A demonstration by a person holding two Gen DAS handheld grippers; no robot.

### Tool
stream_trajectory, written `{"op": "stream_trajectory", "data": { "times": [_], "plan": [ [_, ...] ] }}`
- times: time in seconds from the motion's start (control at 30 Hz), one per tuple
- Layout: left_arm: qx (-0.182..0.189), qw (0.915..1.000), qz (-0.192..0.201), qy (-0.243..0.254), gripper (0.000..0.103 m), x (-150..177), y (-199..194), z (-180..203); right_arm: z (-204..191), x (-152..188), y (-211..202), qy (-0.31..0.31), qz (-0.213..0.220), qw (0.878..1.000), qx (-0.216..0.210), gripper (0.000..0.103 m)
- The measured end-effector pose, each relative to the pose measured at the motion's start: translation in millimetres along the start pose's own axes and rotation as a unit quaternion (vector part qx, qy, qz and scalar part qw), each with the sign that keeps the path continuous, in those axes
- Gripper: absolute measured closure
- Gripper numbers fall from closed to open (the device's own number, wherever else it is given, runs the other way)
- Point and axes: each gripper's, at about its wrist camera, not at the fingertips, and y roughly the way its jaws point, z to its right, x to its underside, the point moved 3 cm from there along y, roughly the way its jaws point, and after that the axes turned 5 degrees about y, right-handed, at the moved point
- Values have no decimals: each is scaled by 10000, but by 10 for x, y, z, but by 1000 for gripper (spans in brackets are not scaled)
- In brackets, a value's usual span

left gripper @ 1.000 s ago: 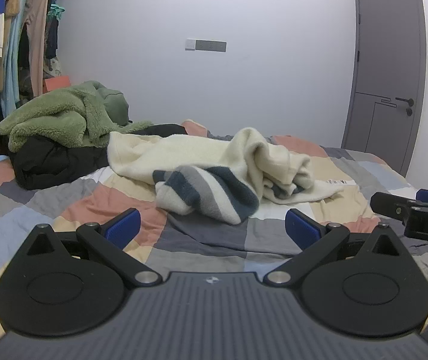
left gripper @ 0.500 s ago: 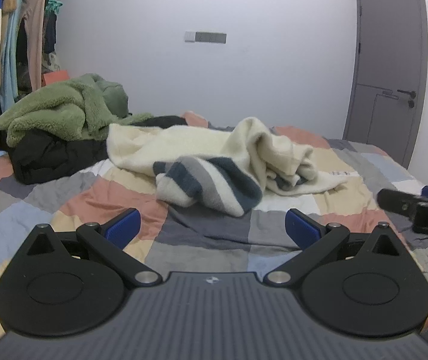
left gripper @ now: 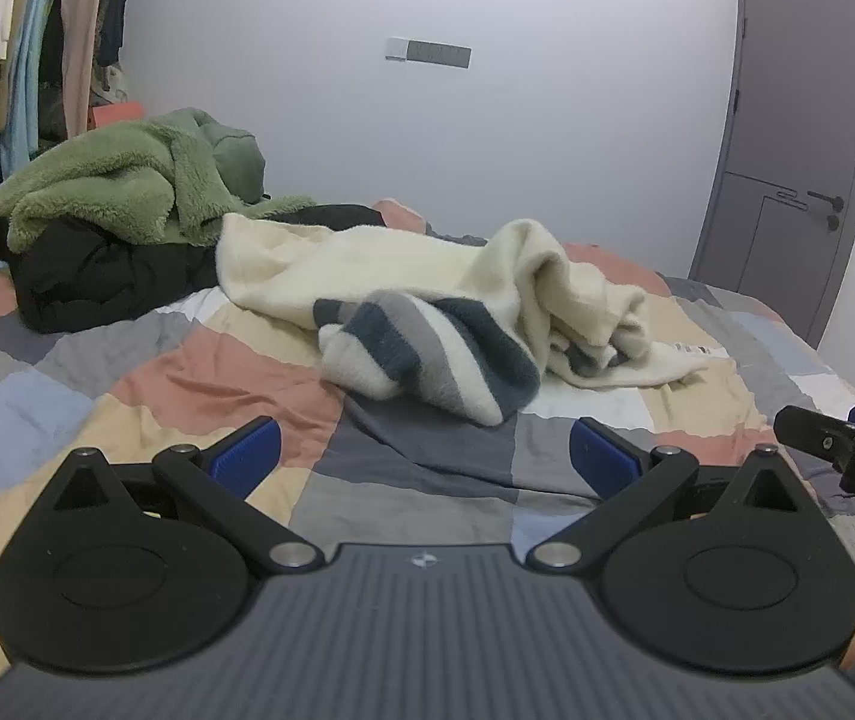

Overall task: Fold large clothes
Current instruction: 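Reach both grippers into the striped sweater and close on its fabric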

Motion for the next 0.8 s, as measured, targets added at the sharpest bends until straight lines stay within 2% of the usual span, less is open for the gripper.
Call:
{"op": "stream_trajectory", "data": {
  "times": [0.47,0.7,0.8],
  "plan": [
    [-13,9998,-189,-108,0,-8,381,-32,90,45,352,230,-390,9989,-106,0],
    [109,9995,-184,212,0,-145,834,110,139,-45,626,388,-598,9974,-77,0],
    [103,9995,-216,200,0,-197,1024,109,170,-131,762,426,-619,9972,-15,0]
  ]
}}
